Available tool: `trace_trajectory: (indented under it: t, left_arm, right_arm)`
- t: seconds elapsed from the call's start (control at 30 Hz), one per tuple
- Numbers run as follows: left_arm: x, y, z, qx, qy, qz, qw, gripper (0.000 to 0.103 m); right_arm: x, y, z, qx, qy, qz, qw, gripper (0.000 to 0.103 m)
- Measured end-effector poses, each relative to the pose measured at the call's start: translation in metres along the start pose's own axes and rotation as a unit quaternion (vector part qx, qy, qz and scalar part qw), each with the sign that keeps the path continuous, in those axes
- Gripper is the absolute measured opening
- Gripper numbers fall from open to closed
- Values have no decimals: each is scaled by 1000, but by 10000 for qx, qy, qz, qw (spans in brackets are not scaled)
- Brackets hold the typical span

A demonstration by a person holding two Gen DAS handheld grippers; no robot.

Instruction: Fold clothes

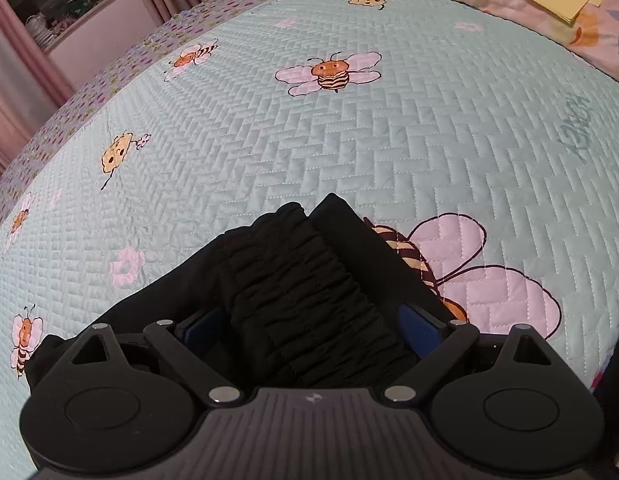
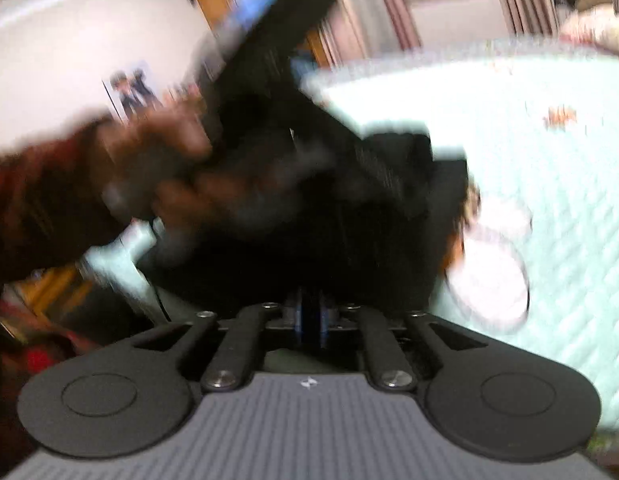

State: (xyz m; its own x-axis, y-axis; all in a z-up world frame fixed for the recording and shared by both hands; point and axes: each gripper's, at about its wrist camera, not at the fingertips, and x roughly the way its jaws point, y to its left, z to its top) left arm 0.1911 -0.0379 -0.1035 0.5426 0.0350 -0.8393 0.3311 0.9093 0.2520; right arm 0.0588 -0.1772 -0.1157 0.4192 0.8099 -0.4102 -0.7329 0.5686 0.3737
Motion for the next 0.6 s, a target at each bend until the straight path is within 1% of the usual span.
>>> trace_trajectory:
  t: [0.03,0.07,0.1,0.13,0.17,0.23,0.3,0.4,0.47,0.6]
  left_arm:
    - [0,-1,0,2,-2,12,10000,93]
    - [0,-1,0,3,-4,24,10000,93]
    - [0,-2,0,2,-4,32,10000,93]
    - [0,-2,0,-9,10,16,10000,93]
    - [0,-1,0,-21,27,-7,10000,93]
    - [1,-5,-2,22,30,-18,10000,93]
    - [1,-9,-4,103,-12,40,9999,94]
    - [2,-9,-4,75,4,49,10000,94]
    - [2,-9,-6,51,-13,44,10000,94]
    - [1,-7,-7,-27,-65,18,10000,94]
  right_arm:
    - [-2,6,8,-119,-179,57,9998,18]
    - [2,12,13,-283,-241,24,9993,22]
    - [8,18,18,-455,-279,-26,9986,29]
    - [21,20,18,-596,-75,-160,9981,29]
    - [36,19,11,-691,267,-331,9967,29]
    - [50,14,-14,-865,546,-482,9936,27]
    - [45,14,-22,-777,469,-498,9946,26]
    - [44,17,-25,-918,444,-626,9928,26]
    - [46,12,-25,-880,417,-605,9934,26]
    - [44,20,-21,-1097,529,-718,9900,26]
